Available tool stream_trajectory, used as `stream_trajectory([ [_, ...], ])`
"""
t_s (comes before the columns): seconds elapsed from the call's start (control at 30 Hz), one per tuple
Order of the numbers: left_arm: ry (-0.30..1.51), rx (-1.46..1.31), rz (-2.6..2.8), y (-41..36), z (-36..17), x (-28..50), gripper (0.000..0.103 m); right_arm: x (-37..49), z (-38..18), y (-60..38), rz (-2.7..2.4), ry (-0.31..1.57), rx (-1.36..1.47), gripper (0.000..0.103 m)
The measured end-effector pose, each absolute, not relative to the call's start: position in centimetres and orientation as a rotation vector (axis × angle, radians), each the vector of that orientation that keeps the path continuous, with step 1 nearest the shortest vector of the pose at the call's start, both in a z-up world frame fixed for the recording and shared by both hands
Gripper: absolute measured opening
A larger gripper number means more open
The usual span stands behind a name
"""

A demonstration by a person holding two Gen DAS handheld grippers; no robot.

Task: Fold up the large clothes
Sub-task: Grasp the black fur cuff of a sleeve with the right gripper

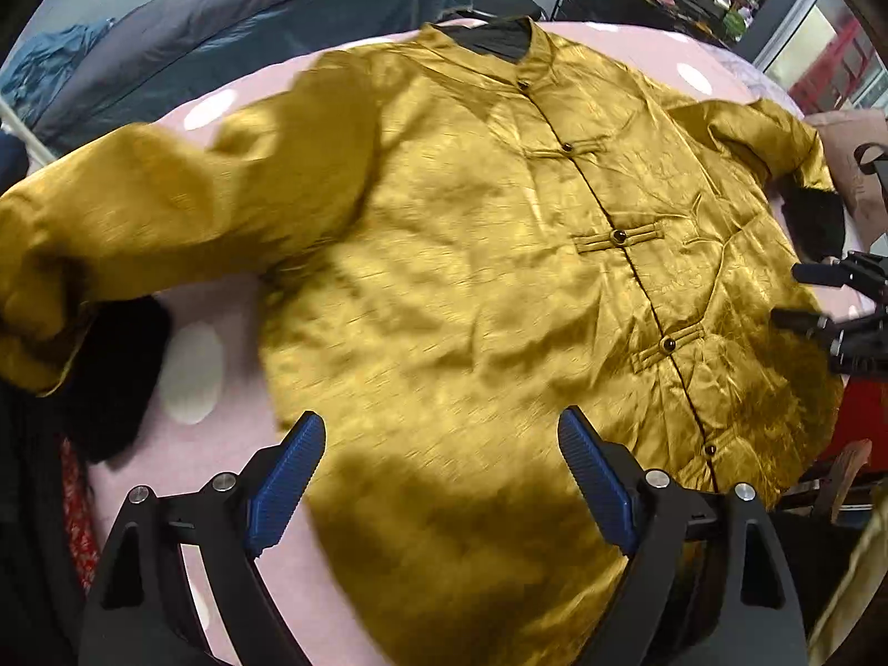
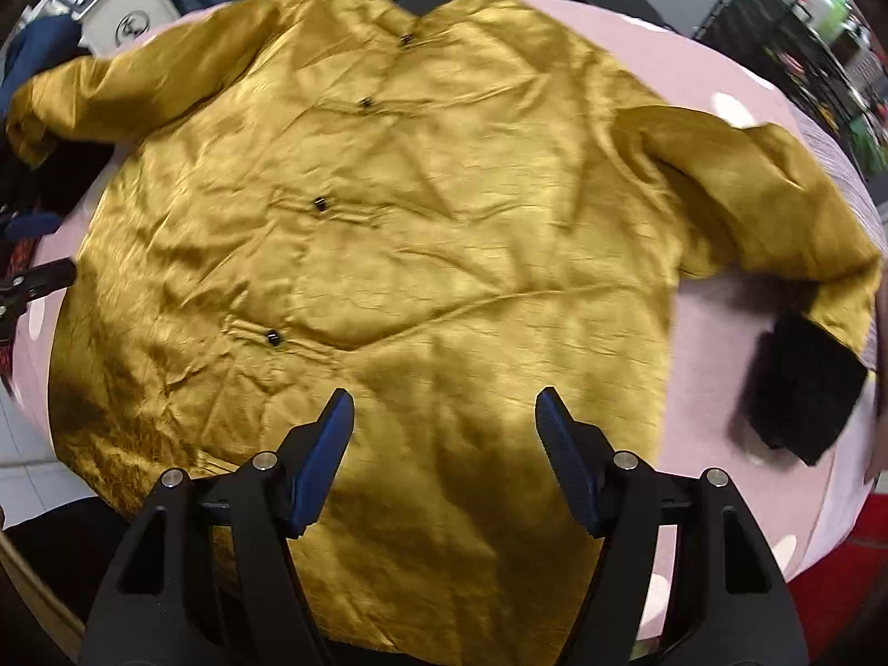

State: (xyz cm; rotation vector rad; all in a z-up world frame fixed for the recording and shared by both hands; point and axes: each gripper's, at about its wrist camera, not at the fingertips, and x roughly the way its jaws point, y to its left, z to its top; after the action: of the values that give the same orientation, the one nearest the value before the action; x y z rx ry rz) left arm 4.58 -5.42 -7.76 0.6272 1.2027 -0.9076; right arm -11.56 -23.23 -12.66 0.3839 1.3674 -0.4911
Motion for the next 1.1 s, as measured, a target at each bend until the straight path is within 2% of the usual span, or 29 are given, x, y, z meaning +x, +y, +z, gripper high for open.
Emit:
stream_trajectory([
  [0.17,1.167,0.698,-0.886,-8.6,-9.2,5.2,0.081,-9.6,-15.5,-20.9,-0.438,1.386,0.377,0.068],
  [0.3,1.102,0.744,-0.786,-11.2,-9.3,9.3,0.081,-8.7,-16.6,-22.2,-0.457,1.387,0.372,0.068],
  [0.57,1.237,0.619,-0.441,-11.1,-11.2,21.8,0.077,-9.9,-18.7,-29.8,-0.581,1.341,0.681,0.068],
  [0.7,1.383,0.480,-0.350,-8.8,-13.2,26.6,0.078,-11.4,-20.3,-31.1,-0.614,1.349,0.778,0.068],
  [0.87,1.350,0.537,-0.369,-9.6,-13.3,25.8,0.080,-12.5,-19.9,-30.8,-0.647,1.344,0.750,0.068],
  [1.1,1.298,0.503,-0.498,-10.0,-10.1,19.9,0.087,-18.2,-14.1,-31.1,-0.928,1.176,0.623,0.068],
])
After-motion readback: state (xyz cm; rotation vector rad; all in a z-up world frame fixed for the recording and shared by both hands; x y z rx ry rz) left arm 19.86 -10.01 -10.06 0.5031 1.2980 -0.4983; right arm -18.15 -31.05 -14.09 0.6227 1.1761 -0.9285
